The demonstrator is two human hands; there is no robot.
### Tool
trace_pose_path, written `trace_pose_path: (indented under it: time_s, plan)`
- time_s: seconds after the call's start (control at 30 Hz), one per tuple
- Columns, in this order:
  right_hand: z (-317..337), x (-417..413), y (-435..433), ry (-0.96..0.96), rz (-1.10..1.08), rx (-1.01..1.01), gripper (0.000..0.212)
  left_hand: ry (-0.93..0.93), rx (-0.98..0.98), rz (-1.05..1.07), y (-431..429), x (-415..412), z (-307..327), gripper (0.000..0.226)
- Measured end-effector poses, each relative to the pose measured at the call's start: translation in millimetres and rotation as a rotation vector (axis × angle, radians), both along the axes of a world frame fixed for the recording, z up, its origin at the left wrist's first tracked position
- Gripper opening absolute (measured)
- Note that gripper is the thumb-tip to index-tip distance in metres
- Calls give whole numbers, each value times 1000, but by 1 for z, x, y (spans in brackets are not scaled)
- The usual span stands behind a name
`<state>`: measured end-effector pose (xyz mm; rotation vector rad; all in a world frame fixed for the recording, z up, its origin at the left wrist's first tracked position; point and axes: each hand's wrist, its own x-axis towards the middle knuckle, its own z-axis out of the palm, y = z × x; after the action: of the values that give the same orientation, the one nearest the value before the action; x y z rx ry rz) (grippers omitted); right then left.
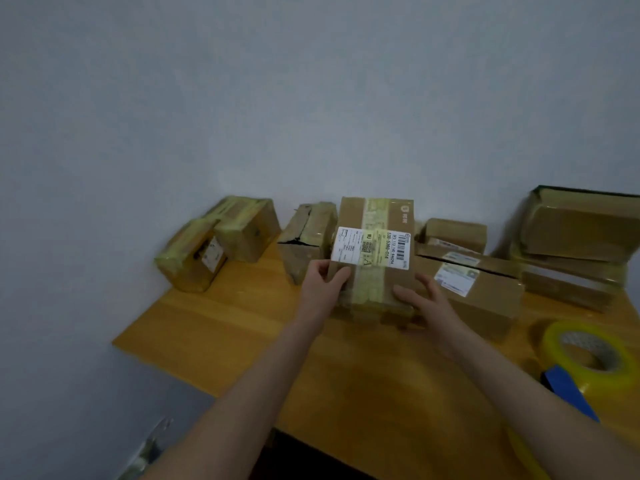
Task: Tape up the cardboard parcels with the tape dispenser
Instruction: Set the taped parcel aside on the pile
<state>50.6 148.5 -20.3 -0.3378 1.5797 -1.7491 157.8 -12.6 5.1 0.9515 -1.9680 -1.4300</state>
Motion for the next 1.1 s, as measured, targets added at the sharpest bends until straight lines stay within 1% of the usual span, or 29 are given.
trace_pose_path:
  time_s: [0.13, 0.23, 0.33, 0.43, 0.53, 0.63, 0.77, 0.87, 0.93, 1.03, 1.1]
  plan:
    - [22, -6, -61, 57, -68, -19, 75, -4, -57, 22, -56, 0, 13, 33]
    - [36, -4, -125, 111, -88, -41, 66, -1, -124, 42, -114, 2, 24, 37]
    - [46, -1, -208, 153, -97, -50, 66, -2, -161, 80, -191, 3, 33, 41]
    - [46, 6, -301, 174, -101, 12, 63, -74, -184, 103, -285, 8, 36, 48]
    - [45, 16, -384, 124, -17, 75, 62, -148, -183, 143, -374, 17, 32, 51]
    - [43, 23, -453, 57, 81, 123, 62, -177, -129, 146, -445, 26, 27, 51]
    - [35, 31, -529, -17, 58, 152, 64, -245, -165, 122, -518, 29, 28, 47]
    - [27, 40, -575, -66, 11, 112, 66, -295, -281, 114, -552, 28, 33, 35]
    - [20, 45, -600, -63, 0, 102, 67, -363, -373, 107, -565, 28, 33, 29]
    - [14, 49, -625, -3, 83, 132, 64, -560, -560, 101, -570, 22, 27, 37]
    - [14, 49, -629, 33, 144, 137, 61, -564, -669, 127, -567, 15, 22, 40]
